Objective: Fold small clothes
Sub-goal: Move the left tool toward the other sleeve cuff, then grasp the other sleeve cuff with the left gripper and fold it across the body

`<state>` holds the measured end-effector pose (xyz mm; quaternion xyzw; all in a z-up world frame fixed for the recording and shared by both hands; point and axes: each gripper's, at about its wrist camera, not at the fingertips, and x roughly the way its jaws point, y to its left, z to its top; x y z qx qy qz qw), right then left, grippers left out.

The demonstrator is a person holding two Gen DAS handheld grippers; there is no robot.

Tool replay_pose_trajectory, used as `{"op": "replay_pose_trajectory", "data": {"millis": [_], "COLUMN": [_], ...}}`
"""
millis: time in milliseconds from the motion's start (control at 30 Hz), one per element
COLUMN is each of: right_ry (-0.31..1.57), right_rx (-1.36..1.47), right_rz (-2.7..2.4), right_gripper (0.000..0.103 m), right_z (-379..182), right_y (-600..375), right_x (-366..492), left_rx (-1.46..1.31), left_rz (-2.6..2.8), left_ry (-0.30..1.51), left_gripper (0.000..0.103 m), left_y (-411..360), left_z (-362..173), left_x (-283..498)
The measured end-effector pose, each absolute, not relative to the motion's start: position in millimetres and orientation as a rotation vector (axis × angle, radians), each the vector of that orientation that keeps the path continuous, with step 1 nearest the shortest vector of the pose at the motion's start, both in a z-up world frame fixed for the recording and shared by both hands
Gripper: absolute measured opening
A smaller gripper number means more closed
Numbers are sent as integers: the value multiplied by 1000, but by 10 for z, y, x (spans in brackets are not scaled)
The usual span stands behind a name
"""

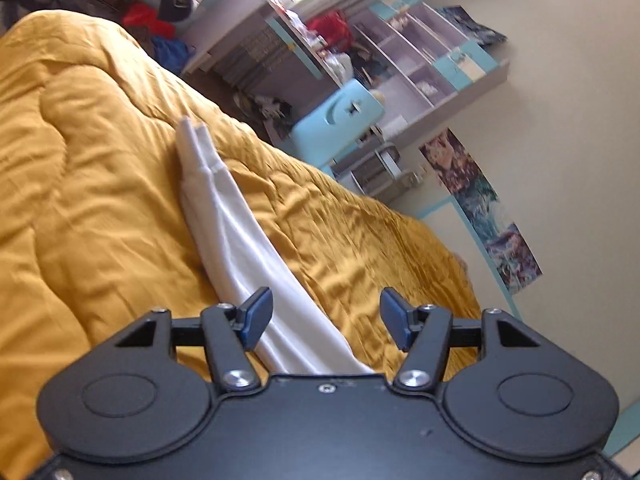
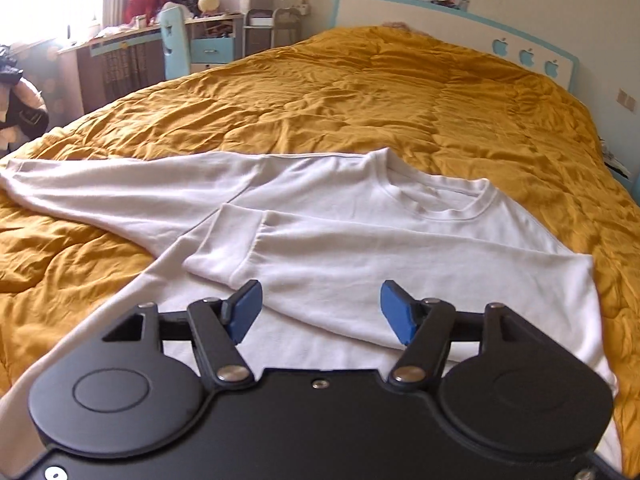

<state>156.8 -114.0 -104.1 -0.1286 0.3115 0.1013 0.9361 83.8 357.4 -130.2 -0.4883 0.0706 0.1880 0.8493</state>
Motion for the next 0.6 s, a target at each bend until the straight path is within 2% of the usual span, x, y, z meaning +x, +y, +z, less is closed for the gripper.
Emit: {"op": "replay_pose_trajectory", "data": {"millis": [200,600], "right_ry": [698,733], "right_rx": [-311,-398], "right_rz": [236,203], "right_gripper": [66,66], "right_z": [-1202,-1295], "right_y": [-828,-638], "right_x": [1567,1683], "left_rx": [-1201,-1149], "left_rz": [541,524], "left_ry": [53,76], "left_gripper": [62,60], "left_y": [4385,4673], "left_z": [-1667,-1717], "left_x": [737,1138]}}
